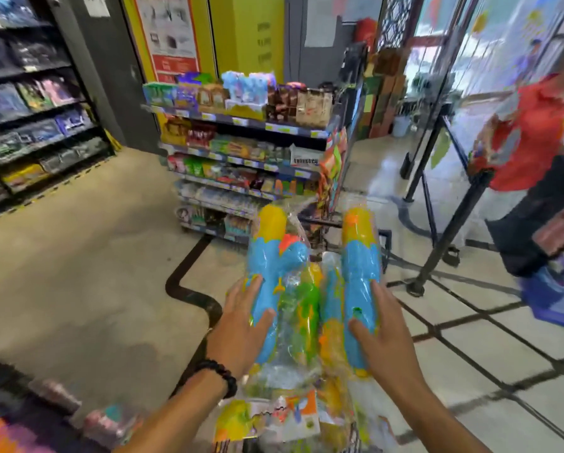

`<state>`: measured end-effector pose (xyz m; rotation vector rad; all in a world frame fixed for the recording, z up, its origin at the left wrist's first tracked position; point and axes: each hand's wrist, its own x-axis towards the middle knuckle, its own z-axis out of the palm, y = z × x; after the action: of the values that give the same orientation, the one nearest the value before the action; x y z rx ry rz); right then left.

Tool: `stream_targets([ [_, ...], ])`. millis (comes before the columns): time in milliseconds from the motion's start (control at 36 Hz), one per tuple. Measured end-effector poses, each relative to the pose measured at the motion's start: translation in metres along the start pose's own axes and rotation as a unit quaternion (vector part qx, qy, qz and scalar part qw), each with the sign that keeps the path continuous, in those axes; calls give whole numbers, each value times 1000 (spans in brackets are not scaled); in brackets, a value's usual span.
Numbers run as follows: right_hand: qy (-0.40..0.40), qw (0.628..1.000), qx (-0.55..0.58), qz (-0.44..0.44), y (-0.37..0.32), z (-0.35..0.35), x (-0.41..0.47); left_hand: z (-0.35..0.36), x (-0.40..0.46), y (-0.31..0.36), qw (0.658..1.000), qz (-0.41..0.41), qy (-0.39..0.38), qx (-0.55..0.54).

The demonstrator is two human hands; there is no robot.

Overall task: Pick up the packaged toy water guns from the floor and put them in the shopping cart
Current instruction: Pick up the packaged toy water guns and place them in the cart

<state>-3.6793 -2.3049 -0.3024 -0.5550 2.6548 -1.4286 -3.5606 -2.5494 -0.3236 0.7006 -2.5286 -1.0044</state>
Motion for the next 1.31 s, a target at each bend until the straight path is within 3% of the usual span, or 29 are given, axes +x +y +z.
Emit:
stream_targets([
  [278, -46, 995, -82, 43, 35, 84, 106, 65, 113, -49, 995, -51, -80, 39],
  [583, -86, 971, -209, 81, 73, 141, 148, 131, 168, -106, 985, -69, -130, 90],
  [945, -139, 925, -344, 81, 102, 186, 150, 189, 168, -141, 967, -60, -166, 182],
  [1306, -167, 921, -344, 68, 108, 187, 150, 178, 158, -149, 955, -68, -206, 203],
])
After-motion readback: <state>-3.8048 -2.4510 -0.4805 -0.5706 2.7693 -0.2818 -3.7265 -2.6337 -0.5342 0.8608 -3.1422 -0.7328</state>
